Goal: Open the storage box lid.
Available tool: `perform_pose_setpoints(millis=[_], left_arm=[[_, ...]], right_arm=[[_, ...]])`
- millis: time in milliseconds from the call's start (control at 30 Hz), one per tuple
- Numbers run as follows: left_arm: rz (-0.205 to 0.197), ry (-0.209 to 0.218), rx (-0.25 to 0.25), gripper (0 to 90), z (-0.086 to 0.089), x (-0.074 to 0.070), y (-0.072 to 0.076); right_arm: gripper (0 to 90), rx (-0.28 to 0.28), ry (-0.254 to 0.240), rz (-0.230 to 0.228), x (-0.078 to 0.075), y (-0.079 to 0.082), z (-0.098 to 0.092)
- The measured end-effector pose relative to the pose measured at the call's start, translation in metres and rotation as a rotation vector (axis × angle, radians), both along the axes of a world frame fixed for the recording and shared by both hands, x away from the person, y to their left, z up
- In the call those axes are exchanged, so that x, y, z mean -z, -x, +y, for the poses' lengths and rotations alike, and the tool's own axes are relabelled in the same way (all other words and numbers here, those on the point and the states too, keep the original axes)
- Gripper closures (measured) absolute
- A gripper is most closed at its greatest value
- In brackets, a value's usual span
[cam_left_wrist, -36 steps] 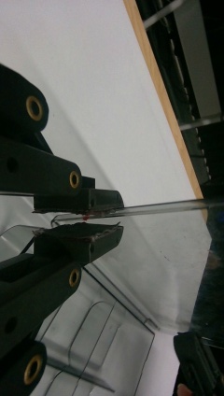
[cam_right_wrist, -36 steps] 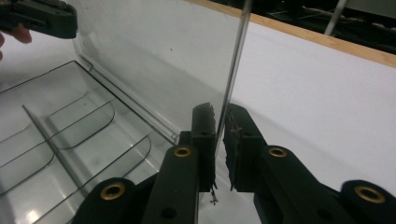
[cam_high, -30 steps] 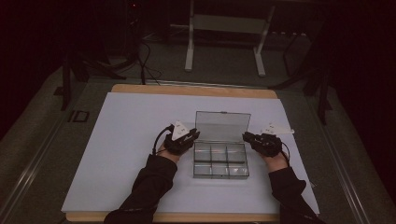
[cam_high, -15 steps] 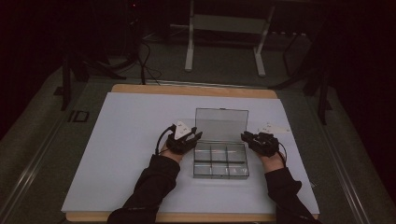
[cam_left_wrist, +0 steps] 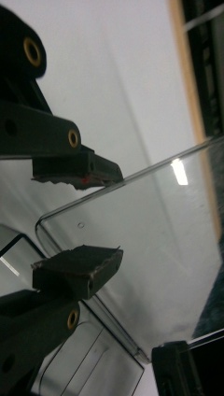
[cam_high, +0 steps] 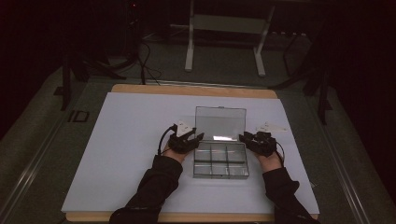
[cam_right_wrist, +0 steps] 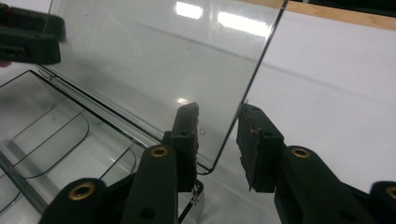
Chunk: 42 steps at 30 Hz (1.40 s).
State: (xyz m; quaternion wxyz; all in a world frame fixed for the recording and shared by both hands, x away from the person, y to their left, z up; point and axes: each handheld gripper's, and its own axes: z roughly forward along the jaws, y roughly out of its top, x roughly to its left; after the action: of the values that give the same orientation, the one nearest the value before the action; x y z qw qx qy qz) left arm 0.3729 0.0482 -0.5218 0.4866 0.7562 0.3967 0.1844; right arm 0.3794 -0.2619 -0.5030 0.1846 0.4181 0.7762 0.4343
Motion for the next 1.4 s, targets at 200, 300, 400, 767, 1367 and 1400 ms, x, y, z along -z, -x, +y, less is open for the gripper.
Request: perform_pose_setpoints(millis=[200, 300, 400, 767, 1367, 1400], left_arm=[[0.034, -0.008, -0.028, 55.3, -0.003, 0.000, -0.001], [0.044, -0.007, -0.042, 54.0, -0.004, 0.001, -0.002], [0.063, 0.017, -0.039, 53.0, -0.002, 0.002, -0.003], [0.098, 0.034, -0.049, 53.2, -0.001, 0.003, -0.002], [0.074, -0.003, -0.001, 26.6, -0.002, -0.005, 0.002], [0.077, -0.013, 0.005, 22.5, -0.003, -0.006, 0.002]], right_arm=[[67.3, 0.021, -0.003, 0.026, 0.002, -0.001, 0.001], [67.1, 0.028, -0.001, 0.034, 0.003, -0.001, 0.001], [67.1, 0.028, 0.003, 0.028, 0.004, -0.001, 0.001], [68.9, 0.023, 0.018, 0.031, 0.005, 0.000, 0.004], [44.2, -0.008, 0.035, 0.026, -0.002, -0.002, 0.007], [40.4, -0.011, 0.038, 0.019, -0.003, -0.001, 0.006]])
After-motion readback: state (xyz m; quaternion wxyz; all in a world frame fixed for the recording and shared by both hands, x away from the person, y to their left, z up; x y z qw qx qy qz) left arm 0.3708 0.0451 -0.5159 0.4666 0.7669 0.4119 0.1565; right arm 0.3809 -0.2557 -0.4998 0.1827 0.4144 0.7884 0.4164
